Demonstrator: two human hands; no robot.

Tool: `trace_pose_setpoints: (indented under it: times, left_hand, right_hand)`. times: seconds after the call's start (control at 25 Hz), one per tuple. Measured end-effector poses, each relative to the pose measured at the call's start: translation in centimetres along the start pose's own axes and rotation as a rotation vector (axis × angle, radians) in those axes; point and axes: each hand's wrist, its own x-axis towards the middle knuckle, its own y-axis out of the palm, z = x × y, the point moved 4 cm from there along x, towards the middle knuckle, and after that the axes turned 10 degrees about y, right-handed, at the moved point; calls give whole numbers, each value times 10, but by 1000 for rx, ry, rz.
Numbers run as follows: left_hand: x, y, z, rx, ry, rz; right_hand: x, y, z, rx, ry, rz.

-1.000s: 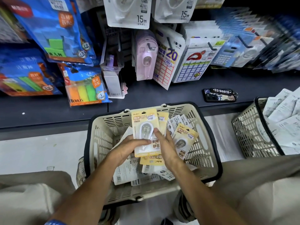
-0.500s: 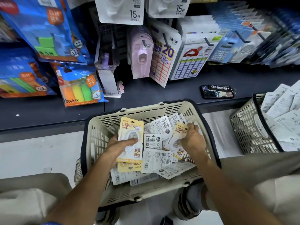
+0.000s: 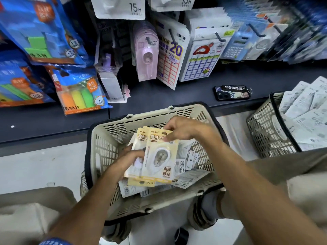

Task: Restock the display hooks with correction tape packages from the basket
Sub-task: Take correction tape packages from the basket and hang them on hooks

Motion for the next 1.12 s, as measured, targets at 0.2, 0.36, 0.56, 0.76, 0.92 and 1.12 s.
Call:
trace_pose_setpoints:
  times: [0.2, 0.36, 0.56, 0.76, 0.92, 1.12]
  left_hand:
    - [-10, 0, 2, -151, -103, 152]
    - [-5, -6, 2, 23, -41, -37]
    - [4, -19, 11, 3, -37, -272]
    - [13, -21, 20, 77, 21, -292]
    - [15, -16, 17, 82, 60, -300]
    - [7, -12, 5, -72, 40, -254]
  right_hand:
    - [32, 66, -6, 596, 15, -96]
    - [51, 91, -37, 720, 282, -509]
    - [60, 148, -86, 573, 583, -157]
    - [63, 145, -79, 683, 428, -378]
    - [49, 104, -42, 1047, -7, -304]
    - [28, 91, -36, 1082, -105, -167]
